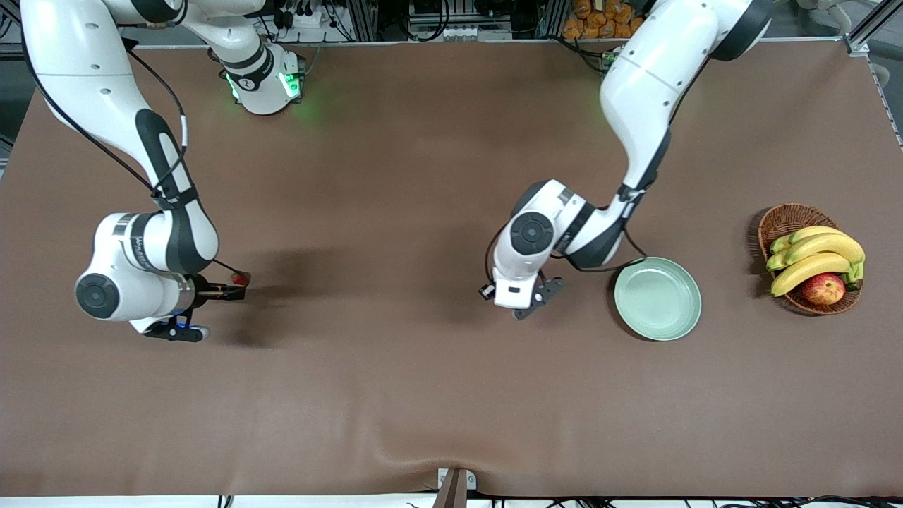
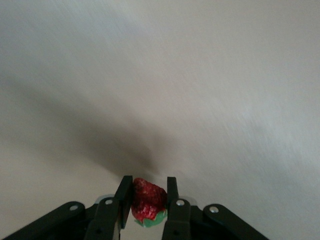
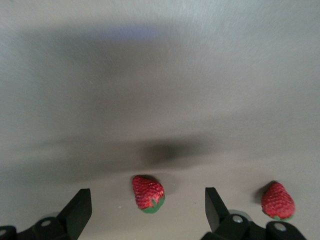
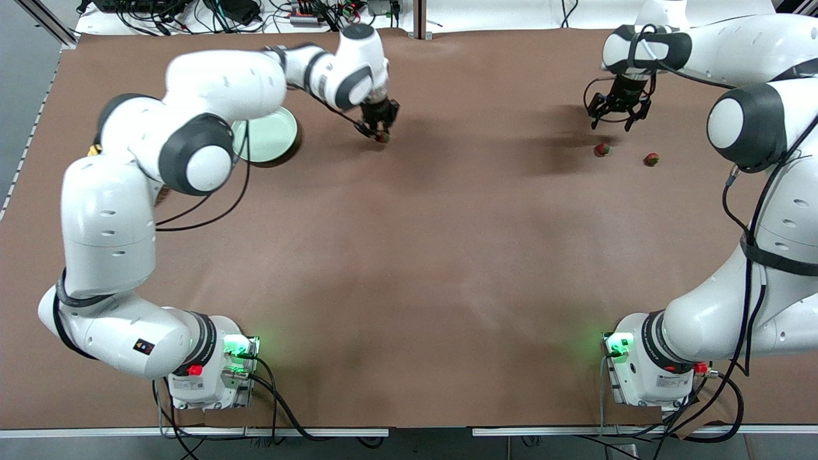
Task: Collect all strawberries into plate
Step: 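Grasp the strawberry with the left gripper while the right gripper returns, then lower the strawberry onto the green plate and open the left gripper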
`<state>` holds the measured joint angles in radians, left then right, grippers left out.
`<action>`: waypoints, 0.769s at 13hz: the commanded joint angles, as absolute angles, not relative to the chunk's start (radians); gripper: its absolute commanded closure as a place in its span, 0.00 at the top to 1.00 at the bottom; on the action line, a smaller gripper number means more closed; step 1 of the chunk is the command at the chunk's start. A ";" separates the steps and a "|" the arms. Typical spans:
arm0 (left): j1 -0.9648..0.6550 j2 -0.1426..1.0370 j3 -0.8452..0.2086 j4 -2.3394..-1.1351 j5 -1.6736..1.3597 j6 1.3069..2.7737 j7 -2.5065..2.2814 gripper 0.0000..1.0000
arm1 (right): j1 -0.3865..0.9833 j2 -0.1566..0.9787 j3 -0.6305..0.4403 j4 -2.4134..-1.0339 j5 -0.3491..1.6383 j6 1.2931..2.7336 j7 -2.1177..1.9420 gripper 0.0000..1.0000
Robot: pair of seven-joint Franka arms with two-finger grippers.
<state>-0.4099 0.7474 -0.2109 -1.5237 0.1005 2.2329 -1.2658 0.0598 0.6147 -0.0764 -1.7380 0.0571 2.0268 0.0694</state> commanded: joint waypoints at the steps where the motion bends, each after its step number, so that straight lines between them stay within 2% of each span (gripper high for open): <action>1: -0.306 0.646 -0.225 -1.552 0.110 2.072 -1.116 0.00 | 0.048 0.629 -0.061 -1.767 0.031 2.033 0.066 0.98; 2: -0.261 0.635 -0.224 -1.563 0.110 2.007 -1.030 0.00 | 0.048 0.633 -0.061 -1.770 0.031 2.031 0.064 0.93; 5: -0.122 0.609 -0.222 -1.621 0.173 1.968 -0.809 0.00 | 0.051 0.643 -0.061 -1.770 0.031 2.029 0.058 0.71; 6: -0.092 0.601 -0.222 -1.635 0.175 1.965 -0.737 0.00 | 0.054 0.646 -0.061 -1.772 0.031 2.028 0.058 0.57; 8: -0.033 0.609 -0.219 -1.649 0.190 1.967 -0.640 0.00 | 0.061 0.643 -0.060 -1.766 0.034 2.028 0.058 0.20; 9: -0.011 0.614 -0.222 -1.649 0.216 1.971 -0.631 0.08 | 0.066 0.640 -0.060 -1.757 0.041 2.034 0.060 0.13; 10: -0.005 0.621 -0.222 -1.649 0.224 1.973 -0.630 0.55 | 0.078 0.638 -0.060 -1.723 0.046 2.034 0.070 0.07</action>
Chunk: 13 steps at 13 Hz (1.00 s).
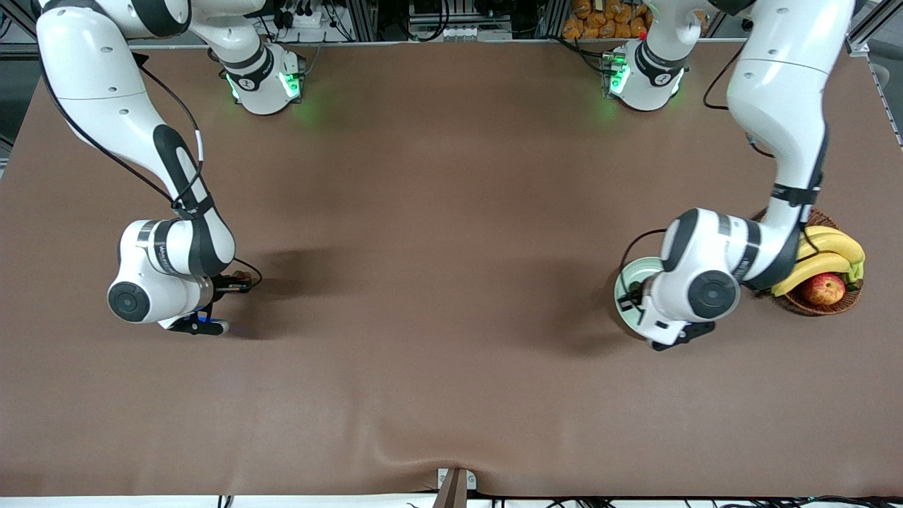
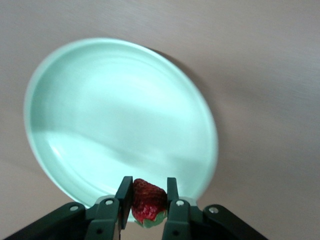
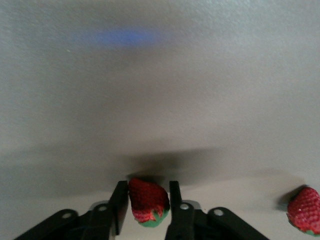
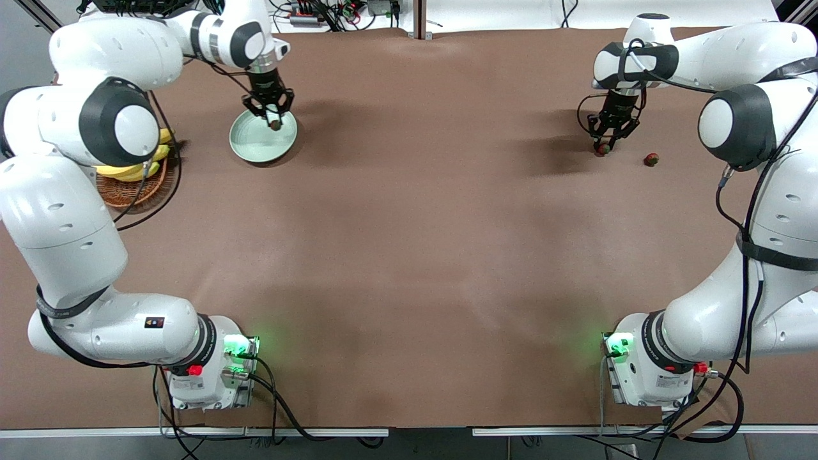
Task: Collect all strawberries into plate
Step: 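Lower the strawberry onto the green plate and open the left gripper, then grasp a second strawberry with the right gripper and carry it toward the middle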
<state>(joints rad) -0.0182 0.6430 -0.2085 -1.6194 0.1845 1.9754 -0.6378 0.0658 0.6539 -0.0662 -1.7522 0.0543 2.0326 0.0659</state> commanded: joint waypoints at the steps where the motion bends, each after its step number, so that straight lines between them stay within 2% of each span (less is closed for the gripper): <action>1: -0.005 0.624 -0.222 -1.649 0.224 1.973 -0.632 1.00 | 0.109 0.638 -0.058 -1.688 0.049 2.031 0.078 0.02; 4: -0.003 0.601 -0.230 -1.640 0.207 1.959 -0.664 1.00 | 0.204 0.640 -0.046 -1.606 0.102 2.031 0.170 0.00; 8: -0.034 0.607 -0.291 -1.603 0.101 1.962 -0.845 1.00 | 0.407 0.659 -0.043 -1.546 0.427 2.081 0.404 0.00; 13: -0.169 0.663 -0.296 -1.575 0.097 2.051 -1.103 1.00 | 0.648 0.794 -0.041 -1.525 0.717 2.523 0.456 0.00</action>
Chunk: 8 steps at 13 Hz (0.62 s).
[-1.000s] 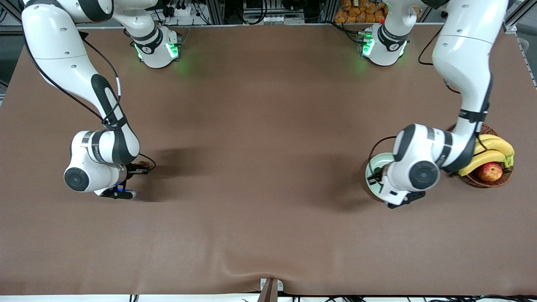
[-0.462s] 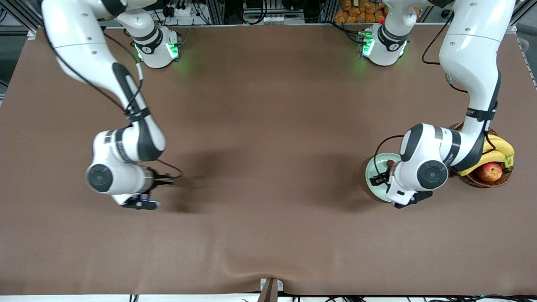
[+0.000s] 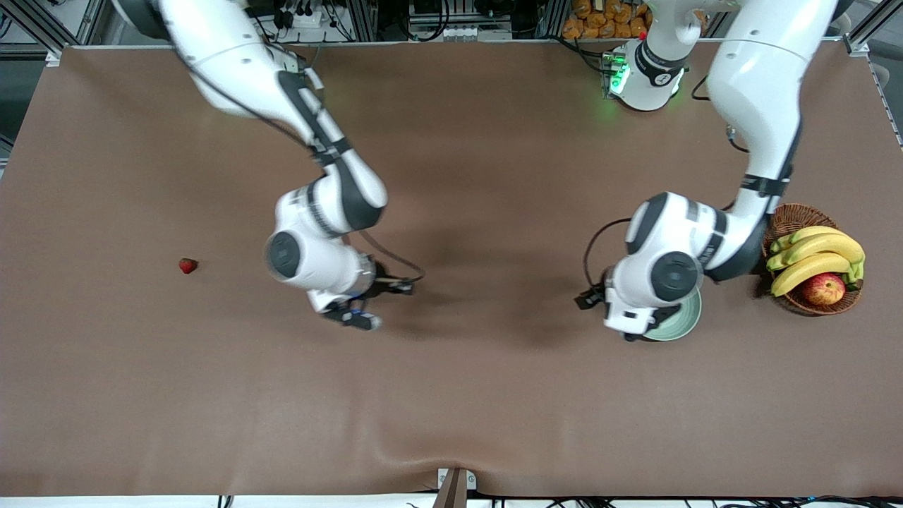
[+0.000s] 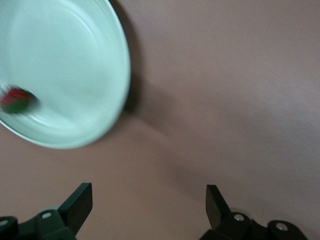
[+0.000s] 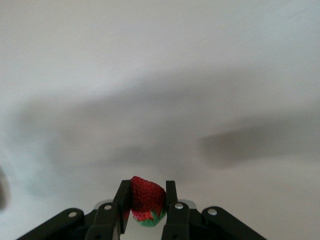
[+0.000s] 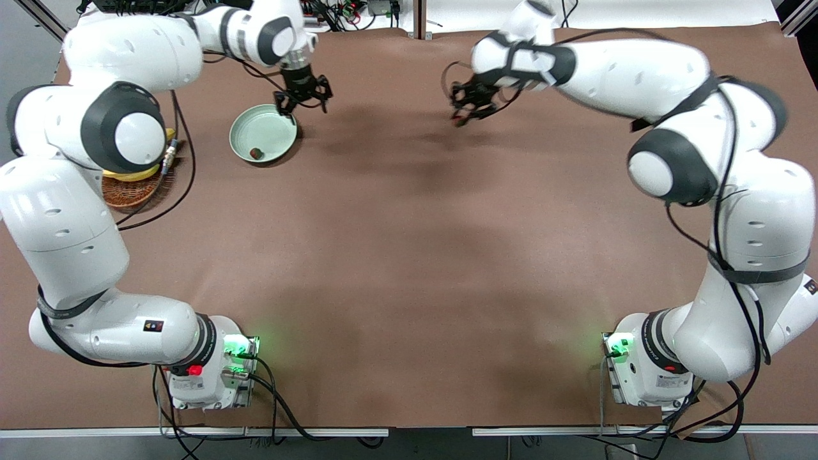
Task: Collect all strawberries into plate
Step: 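Grasp a second strawberry with the right gripper and carry it toward the middle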
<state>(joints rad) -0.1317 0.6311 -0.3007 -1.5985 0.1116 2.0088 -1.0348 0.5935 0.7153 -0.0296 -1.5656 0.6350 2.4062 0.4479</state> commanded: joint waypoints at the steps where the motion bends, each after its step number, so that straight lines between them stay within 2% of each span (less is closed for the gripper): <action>1: -0.181 0.676 -0.296 -1.575 0.097 2.078 -1.126 1.00 | 0.679 0.826 -0.041 -1.504 0.762 2.572 0.456 0.00; 3: -0.204 0.695 -0.295 -1.577 0.097 2.120 -1.163 1.00 | 0.724 0.883 -0.043 -1.451 0.880 2.609 0.459 0.06; 6: -0.259 0.725 -0.296 -1.574 0.097 2.175 -1.250 1.00 | 0.762 0.910 -0.043 -1.427 0.988 2.658 0.459 0.27; 7: -0.287 0.736 -0.295 -1.559 0.097 2.203 -1.265 1.00 | 0.762 0.910 -0.043 -1.431 0.995 2.658 0.457 0.55; 8: -0.317 0.750 -0.295 -1.539 0.097 2.221 -1.278 1.00 | 0.752 0.907 -0.043 -1.433 0.994 2.658 0.457 0.75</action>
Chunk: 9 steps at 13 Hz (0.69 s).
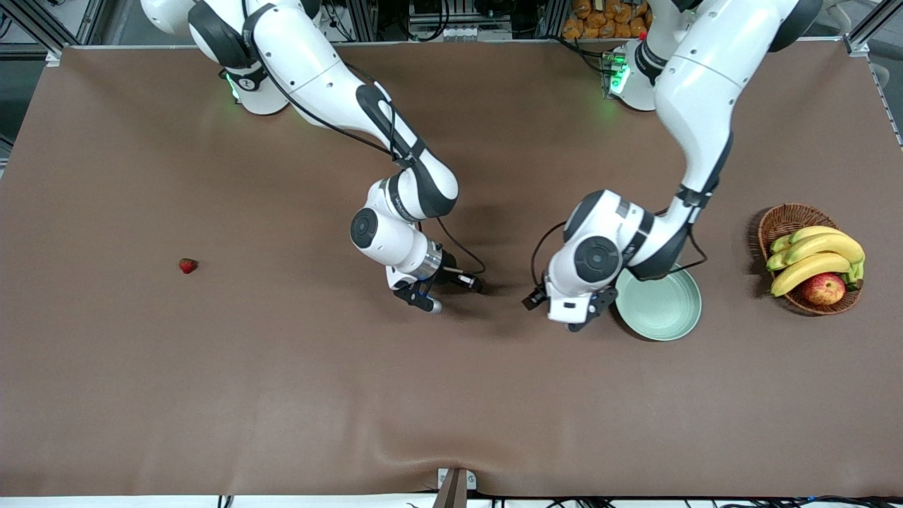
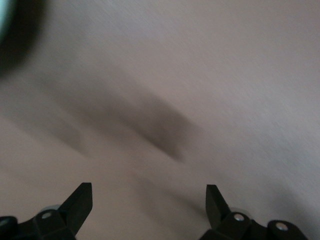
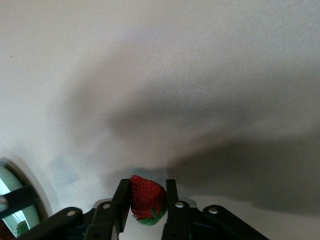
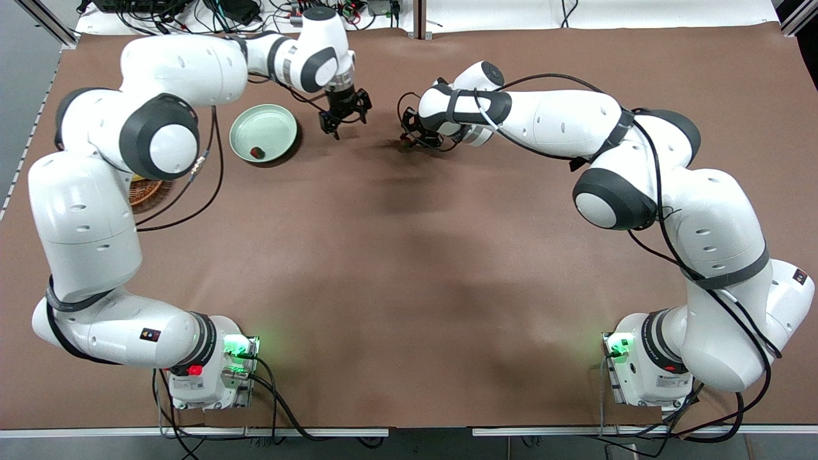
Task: Collect all strawberries into plate
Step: 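Grasp a second strawberry with the right gripper and carry it toward the middle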
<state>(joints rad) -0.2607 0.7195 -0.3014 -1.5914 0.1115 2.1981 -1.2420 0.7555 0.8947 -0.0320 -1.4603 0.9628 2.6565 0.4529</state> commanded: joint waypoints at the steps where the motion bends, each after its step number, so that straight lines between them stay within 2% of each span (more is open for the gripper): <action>1: -0.334 0.771 -0.295 -1.511 0.097 2.238 -1.298 1.00 | 0.735 0.897 -0.046 -1.439 0.993 2.648 0.450 0.88; 3: -0.365 0.782 -0.295 -1.494 0.097 2.269 -1.331 1.00 | 0.684 0.878 -0.046 -1.463 0.988 2.640 0.448 1.00; 9: -0.448 0.834 -0.287 -1.489 0.097 2.414 -1.330 1.00 | 0.438 0.732 -0.048 -1.716 0.922 2.613 0.243 1.00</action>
